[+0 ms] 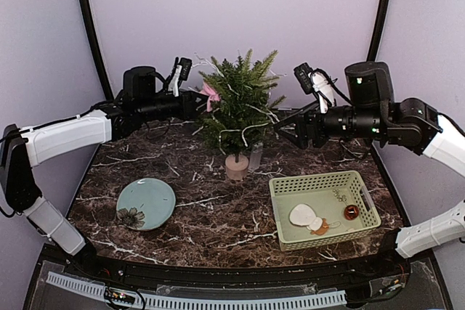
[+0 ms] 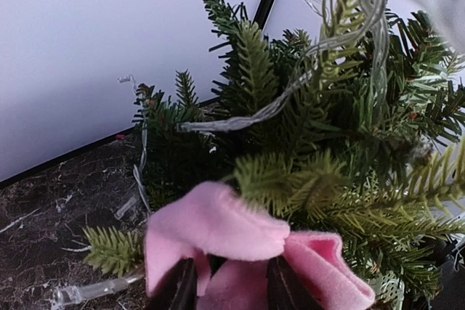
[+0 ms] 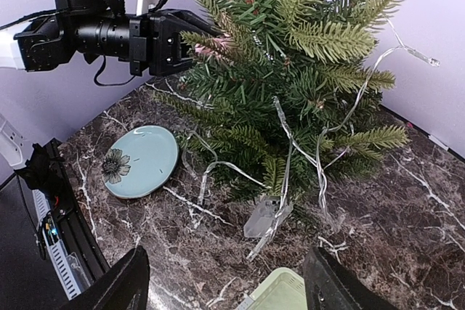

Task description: Decorate the small christmas tree

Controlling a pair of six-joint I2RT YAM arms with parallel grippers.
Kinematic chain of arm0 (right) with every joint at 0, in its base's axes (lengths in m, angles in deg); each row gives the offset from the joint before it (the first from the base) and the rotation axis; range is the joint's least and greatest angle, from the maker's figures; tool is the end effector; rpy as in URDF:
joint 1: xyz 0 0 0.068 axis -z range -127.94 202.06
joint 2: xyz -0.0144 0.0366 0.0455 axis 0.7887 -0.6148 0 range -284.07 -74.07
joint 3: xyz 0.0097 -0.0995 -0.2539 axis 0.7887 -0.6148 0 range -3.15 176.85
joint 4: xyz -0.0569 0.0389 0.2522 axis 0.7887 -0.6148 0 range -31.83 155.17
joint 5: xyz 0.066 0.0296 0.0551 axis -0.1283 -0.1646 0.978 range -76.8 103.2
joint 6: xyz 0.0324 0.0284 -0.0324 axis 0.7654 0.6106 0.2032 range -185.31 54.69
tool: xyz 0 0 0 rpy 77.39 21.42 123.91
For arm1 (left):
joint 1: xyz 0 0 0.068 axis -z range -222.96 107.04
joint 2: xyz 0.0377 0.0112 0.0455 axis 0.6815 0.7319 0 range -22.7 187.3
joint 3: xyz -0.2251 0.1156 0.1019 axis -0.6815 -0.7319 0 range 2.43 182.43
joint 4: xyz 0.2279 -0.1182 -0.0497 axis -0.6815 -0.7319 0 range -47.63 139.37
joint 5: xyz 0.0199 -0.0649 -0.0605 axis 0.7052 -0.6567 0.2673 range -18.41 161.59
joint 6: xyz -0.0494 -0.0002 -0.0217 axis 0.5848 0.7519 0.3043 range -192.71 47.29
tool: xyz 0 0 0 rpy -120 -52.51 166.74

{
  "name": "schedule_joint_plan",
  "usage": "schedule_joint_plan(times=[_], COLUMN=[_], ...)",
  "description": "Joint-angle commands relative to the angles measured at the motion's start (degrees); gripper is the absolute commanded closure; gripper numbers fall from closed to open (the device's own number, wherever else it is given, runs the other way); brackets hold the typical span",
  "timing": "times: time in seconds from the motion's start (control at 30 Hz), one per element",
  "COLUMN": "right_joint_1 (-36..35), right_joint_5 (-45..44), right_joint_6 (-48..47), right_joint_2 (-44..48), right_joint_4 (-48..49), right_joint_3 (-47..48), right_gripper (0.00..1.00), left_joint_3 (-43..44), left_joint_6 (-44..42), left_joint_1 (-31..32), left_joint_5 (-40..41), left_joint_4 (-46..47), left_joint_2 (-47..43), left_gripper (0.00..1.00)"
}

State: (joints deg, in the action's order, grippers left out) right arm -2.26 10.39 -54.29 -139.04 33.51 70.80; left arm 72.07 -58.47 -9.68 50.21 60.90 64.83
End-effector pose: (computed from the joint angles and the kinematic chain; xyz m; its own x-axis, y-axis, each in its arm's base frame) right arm 0.1426 0.1956 0.4080 -0.3708 -0.1891 -0.9093 -0.7275 0.6676 0.1579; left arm 0.2995 -0.2121 0.3472 -0.2898 -0.0836 -0.9534 0.7661 0.5768 -0.2834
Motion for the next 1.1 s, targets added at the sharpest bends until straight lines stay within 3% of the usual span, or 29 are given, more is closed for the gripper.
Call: schedule_joint_plan(times=[0.0, 0.5, 0.73, 0.87, 1.07], right_joint_1=[0.4, 0.4, 1.0, 2.6, 7.3], right_joint_5=[-0.4, -0.2, 0.3, 2.1, 5.9], right_joint_6=[-0.2, 0.0, 0.5, 2.2, 5.0], right_joint_2=[0.8, 1.2, 2.5, 3.4, 4.8], right_joint_4=[2.4, 3.4, 5.7, 7.5, 9.3], right_joint_3=[-0.4, -1.3, -4.2, -6.0, -8.9], right_gripper=[0.26, 0.25, 0.25, 0.24, 0.20], left_joint_3=[1.3, 1.5, 3.6, 2.0, -0.6], left_joint_6=[-1.4, -2.8, -0.8, 0.6, 3.2], left_joint_1=[0.8, 1.1, -0.6, -2.1, -4.4], left_joint_5=[0.9, 6.2, 5.1, 4.9, 2.8], left_joint_4=[-2.5, -5.8, -9.5, -9.7, -10.8], left_joint_2=[-0.2, -7.0, -10.3, -13.3, -16.8], left_gripper=[0.64, 0.51, 0.43, 0.37, 0.20])
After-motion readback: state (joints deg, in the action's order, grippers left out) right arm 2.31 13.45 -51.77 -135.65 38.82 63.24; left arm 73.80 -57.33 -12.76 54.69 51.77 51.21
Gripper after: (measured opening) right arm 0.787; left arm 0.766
